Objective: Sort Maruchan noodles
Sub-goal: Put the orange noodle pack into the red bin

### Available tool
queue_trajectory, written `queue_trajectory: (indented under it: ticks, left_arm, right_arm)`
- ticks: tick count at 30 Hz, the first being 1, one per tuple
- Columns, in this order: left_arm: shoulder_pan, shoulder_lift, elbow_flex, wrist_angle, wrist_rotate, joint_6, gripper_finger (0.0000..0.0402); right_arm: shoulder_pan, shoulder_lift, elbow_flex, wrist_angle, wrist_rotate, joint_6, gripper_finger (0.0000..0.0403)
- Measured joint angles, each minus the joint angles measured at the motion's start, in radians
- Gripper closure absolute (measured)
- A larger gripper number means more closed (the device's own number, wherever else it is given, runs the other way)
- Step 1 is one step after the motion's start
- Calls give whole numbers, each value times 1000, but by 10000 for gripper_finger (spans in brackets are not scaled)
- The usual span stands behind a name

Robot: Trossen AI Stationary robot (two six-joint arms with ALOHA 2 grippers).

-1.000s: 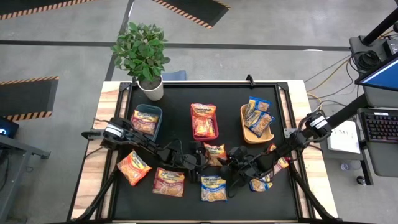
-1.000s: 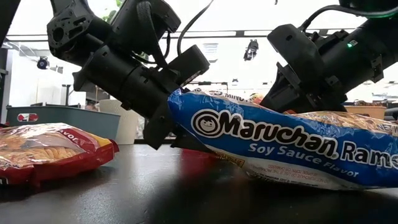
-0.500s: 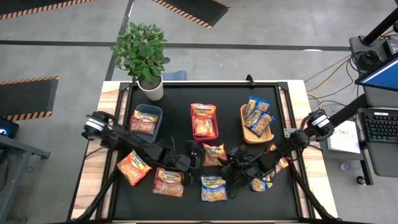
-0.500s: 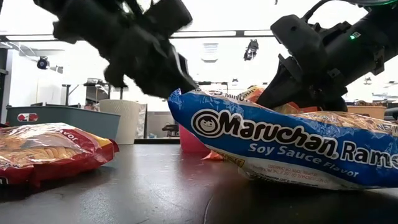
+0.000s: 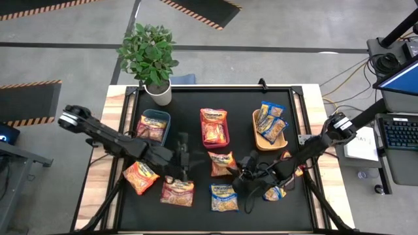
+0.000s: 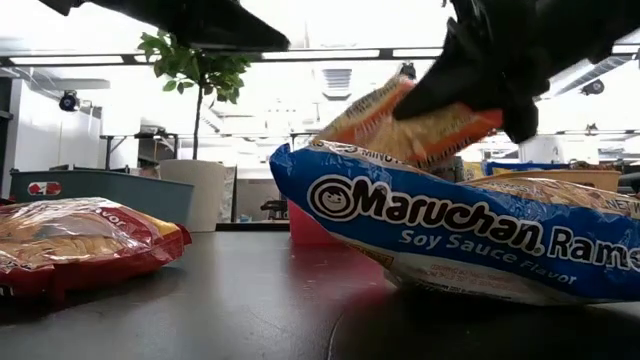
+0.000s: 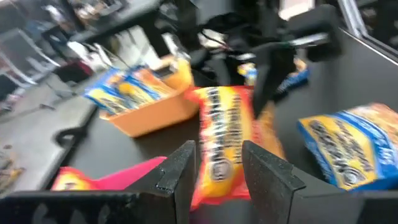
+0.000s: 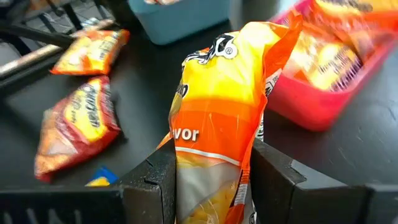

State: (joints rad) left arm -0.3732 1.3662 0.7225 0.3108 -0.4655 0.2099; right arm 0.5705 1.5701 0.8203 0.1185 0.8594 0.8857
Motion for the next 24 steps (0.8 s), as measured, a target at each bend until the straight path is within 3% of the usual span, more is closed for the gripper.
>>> queue_trajectory:
  ticks: [8, 17, 24]
  left_arm:
    - [6, -139, -68, 71, -91, 61, 286]
    - [19, -187, -81, 95, -181, 130, 286]
    - [19, -208, -87, 76, -208, 140, 286]
  right_arm:
    - [-35, -43, 95, -4, 2, -192, 260]
    - [-159, -63, 249, -106, 5, -379, 260]
    - [-317, -62, 392, -376, -46, -337, 260]
